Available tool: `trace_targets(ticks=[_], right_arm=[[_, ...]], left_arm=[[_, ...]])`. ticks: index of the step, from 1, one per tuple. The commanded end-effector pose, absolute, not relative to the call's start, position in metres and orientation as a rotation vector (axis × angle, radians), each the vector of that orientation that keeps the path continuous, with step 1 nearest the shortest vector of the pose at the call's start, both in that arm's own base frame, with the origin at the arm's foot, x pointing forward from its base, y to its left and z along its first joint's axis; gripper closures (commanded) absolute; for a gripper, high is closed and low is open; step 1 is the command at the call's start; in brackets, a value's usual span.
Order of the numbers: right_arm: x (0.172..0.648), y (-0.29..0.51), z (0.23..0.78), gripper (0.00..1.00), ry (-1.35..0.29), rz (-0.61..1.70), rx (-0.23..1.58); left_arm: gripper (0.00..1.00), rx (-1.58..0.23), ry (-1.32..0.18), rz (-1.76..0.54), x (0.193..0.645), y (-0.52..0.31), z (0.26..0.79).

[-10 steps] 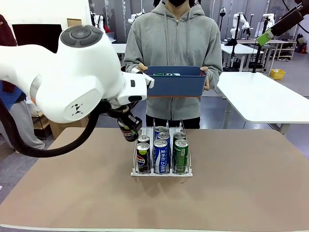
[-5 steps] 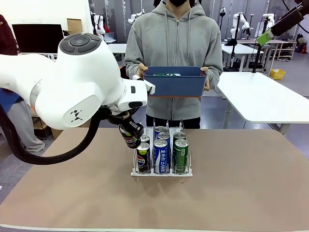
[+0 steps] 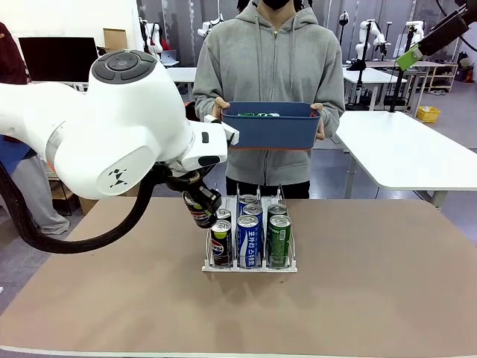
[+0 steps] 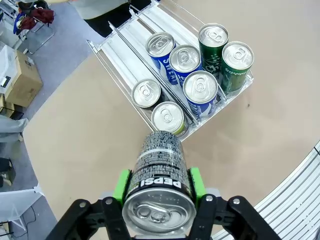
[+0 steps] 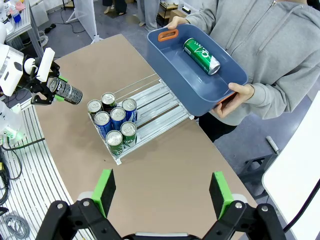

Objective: Fill the beverage cans into the dispenser.
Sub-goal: Place the picked Pepsi coke in the line of the Automatic Can Dispenser with the same cans.

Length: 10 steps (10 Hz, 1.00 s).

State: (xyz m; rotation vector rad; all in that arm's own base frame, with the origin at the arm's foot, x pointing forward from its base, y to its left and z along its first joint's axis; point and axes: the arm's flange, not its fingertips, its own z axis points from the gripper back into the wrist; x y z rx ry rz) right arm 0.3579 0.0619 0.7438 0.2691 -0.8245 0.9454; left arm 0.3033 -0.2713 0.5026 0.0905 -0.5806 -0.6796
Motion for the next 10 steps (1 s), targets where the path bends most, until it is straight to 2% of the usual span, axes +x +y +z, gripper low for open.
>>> trace_targets(ticks=[1, 5, 8, 10], right_arm=[[0.358, 0.061, 0.744, 0.0, -0.822, 0.947, 0.261], [0.358, 0.061, 0.744, 0.0, -0.822, 0.947, 0.261], [0.358, 0.061, 0.744, 0.0, -0.822, 0.947, 0.261], [0.358, 0.061, 0.744, 0.0, -0.822, 0.947, 0.261]], left_arm=[[0.42, 0.077, -0.555, -0.667, 0.298, -0.273, 0.494], [0.42, -0.013, -0.537, -0.683, 0.278, -0.28, 0.461], [0.42, -0.019, -0.505, -0.767, 0.296, -0.29, 0.442], [0.42, 0.087, -0.462, -0.777, 0.314, -0.296, 0.443]])
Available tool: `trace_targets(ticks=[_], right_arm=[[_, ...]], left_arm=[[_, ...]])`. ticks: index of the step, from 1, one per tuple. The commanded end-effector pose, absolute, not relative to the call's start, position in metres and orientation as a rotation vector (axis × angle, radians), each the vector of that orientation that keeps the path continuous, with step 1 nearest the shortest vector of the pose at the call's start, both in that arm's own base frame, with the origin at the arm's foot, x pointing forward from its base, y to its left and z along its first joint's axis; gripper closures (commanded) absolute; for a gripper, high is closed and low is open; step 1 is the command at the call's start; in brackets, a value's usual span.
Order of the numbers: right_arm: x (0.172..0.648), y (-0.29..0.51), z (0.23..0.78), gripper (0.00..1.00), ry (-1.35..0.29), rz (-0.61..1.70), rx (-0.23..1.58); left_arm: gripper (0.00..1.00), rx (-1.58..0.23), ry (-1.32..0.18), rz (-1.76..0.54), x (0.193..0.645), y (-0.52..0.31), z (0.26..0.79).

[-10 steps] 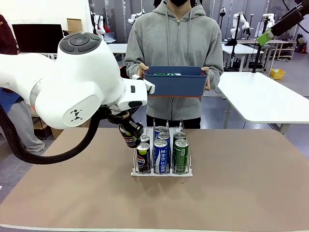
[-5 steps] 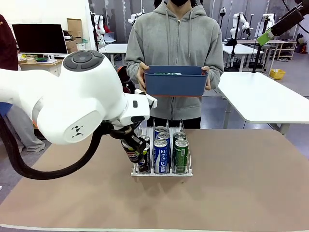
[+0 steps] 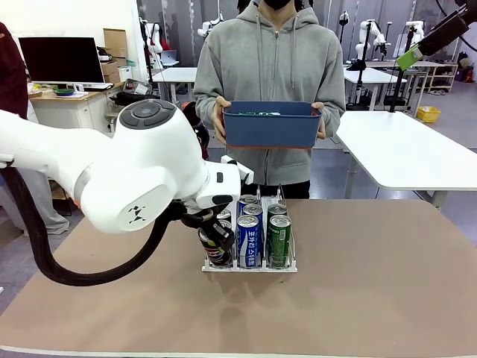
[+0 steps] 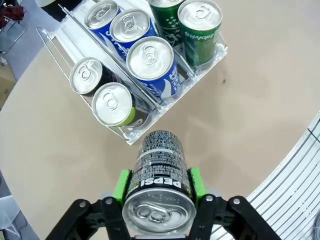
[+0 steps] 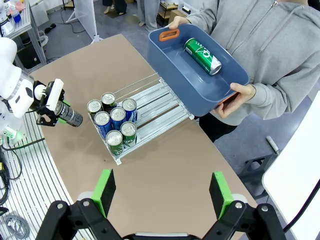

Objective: Fill the beverage cans into the dispenser.
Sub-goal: Place the picked Pepsi coke in the line of the Automatic Can Dispenser with the same cans.

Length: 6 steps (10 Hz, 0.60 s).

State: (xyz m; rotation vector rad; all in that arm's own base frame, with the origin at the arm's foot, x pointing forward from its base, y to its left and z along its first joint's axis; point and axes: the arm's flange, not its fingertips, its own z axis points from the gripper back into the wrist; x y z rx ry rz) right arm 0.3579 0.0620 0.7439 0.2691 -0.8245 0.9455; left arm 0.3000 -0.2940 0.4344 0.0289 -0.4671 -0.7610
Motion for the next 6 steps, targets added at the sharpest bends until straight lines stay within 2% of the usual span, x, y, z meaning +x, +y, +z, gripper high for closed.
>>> trace_targets(ticks=[1, 3, 5, 6], right_arm=[[0.358, 0.061, 0.744, 0.0, -0.822, 0.947, 0.261], [0.358, 0.061, 0.744, 0.0, -0.822, 0.947, 0.261], [0.358, 0.061, 0.744, 0.0, -0.822, 0.947, 0.261], [0.358, 0.061, 0.744, 0.0, -0.822, 0.947, 0.261]], left_arm=[[0.42, 0.011, -0.481, -0.748, 0.293, -0.294, 0.439], [0.42, 0.011, -0.481, -0.748, 0.293, -0.294, 0.439], [0.42, 0.069, -0.468, -0.773, 0.307, -0.293, 0.424], [0.42, 0.038, -0.423, -0.786, 0.318, -0.294, 0.42]])
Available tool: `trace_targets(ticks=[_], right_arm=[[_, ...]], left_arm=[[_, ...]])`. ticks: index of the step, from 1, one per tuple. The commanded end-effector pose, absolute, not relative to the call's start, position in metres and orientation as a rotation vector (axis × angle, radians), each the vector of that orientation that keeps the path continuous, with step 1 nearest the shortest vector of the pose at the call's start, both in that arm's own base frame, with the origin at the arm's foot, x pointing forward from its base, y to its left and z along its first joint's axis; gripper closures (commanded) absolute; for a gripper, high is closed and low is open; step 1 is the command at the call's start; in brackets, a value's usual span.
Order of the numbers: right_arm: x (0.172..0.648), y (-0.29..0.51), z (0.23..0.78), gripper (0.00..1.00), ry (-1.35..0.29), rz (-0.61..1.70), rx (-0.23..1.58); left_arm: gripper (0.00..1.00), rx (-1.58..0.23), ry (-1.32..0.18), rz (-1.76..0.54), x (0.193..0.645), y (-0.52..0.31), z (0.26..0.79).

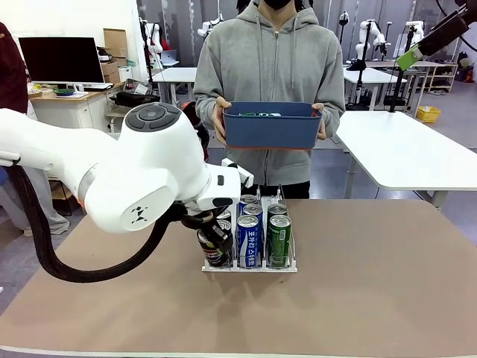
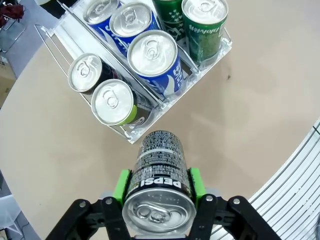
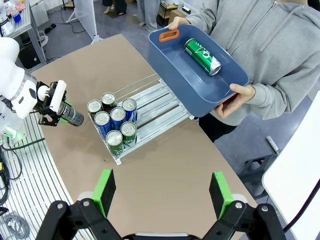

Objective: Fill the beverage cans into the dispenser.
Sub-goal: Place the picked Pepsi coke in the line of the Automatic Can Dispenser with the same cans.

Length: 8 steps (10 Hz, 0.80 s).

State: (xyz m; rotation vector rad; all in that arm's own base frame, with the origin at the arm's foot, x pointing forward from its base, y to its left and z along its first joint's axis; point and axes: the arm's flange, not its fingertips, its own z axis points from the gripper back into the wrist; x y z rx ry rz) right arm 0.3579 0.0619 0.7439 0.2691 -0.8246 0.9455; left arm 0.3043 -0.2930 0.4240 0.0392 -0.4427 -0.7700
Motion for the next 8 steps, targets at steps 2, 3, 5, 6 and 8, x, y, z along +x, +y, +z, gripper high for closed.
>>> trace_targets(ticks=[2, 3, 5, 6, 8], right_arm=[[0.358, 0.061, 0.744, 0.0, -0.822, 0.947, 0.261], [0.358, 0.061, 0.744, 0.0, -0.822, 0.947, 0.261], [0.358, 0.061, 0.744, 0.0, -0.822, 0.947, 0.261], [0.358, 0.061, 0.744, 0.0, -0.822, 0.947, 0.261], [0.358, 0.061, 0.744, 0.0, -0.822, 0.947, 0.261]], left_arm=[[0.42, 0.051, -0.427, -0.771, 0.337, -0.294, 0.417], [0.42, 0.041, -0.429, -0.754, 0.343, -0.299, 0.414], [0.42, 0.052, -0.42, -0.736, 0.368, -0.292, 0.41], [0.42, 0.032, -0.419, -0.711, 0.374, -0.296, 0.409], [0.42, 0.033, -0.419, -0.674, 0.399, -0.29, 0.411]])
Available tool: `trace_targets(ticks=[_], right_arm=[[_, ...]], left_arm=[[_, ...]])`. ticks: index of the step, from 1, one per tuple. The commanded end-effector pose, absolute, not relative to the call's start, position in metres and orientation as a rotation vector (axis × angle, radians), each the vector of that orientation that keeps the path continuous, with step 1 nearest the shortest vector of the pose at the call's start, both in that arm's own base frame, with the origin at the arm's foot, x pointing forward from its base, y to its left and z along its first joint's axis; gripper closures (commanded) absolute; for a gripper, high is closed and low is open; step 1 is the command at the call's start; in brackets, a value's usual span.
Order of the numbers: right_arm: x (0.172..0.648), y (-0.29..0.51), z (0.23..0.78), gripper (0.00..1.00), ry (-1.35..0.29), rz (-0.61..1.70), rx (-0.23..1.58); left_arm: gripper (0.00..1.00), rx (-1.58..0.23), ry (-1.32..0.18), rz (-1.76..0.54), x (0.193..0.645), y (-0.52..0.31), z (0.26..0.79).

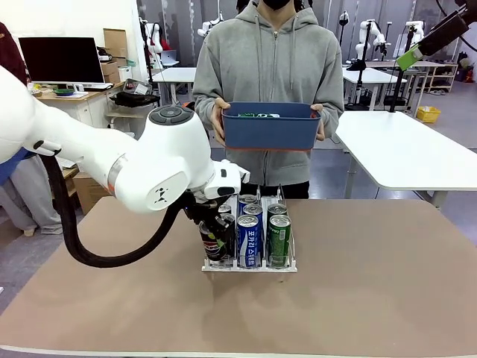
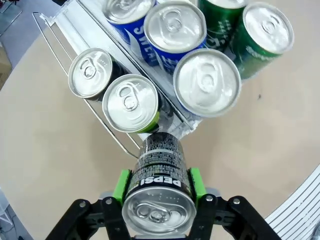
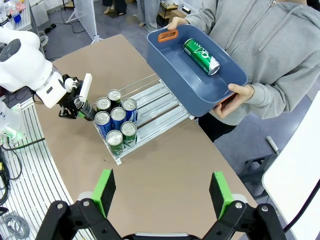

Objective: Fill the beverage cans into the dispenser.
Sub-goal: Place the picked Pepsi coke in the line of the Automatic Can Dispenser with the same cans.

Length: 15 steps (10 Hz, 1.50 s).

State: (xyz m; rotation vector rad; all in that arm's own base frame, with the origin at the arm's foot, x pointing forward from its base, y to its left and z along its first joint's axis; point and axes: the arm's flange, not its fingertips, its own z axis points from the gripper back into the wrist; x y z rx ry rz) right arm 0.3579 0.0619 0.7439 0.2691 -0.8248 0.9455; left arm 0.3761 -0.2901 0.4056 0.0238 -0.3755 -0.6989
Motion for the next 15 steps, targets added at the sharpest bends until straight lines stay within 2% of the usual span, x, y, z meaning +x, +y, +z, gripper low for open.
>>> trace_targets(ticks=[1, 5, 9, 14, 15], right_arm=[[0.358, 0.061, 0.744, 0.0, -0.822, 0.947, 0.261], [0.358, 0.061, 0.744, 0.0, -0.822, 0.947, 0.261], [0.358, 0.061, 0.744, 0.0, -0.822, 0.947, 0.261], [0.358, 0.061, 0.744, 0.0, -0.822, 0.947, 0.261], [0.358, 0.061, 0.744, 0.0, -0.822, 0.947, 0.261]], left_arm=[[0.42, 0.004, -0.427, -0.657, 0.405, -0.295, 0.412], [0.42, -0.012, -0.447, -0.638, 0.427, -0.303, 0.416], [0.42, -0.004, -0.375, -0.63, 0.443, -0.307, 0.397], [0.42, 0.022, -0.33, -0.619, 0.442, -0.308, 0.387], [0.23, 0.024, -0.323, -0.622, 0.442, -0.307, 0.388]])
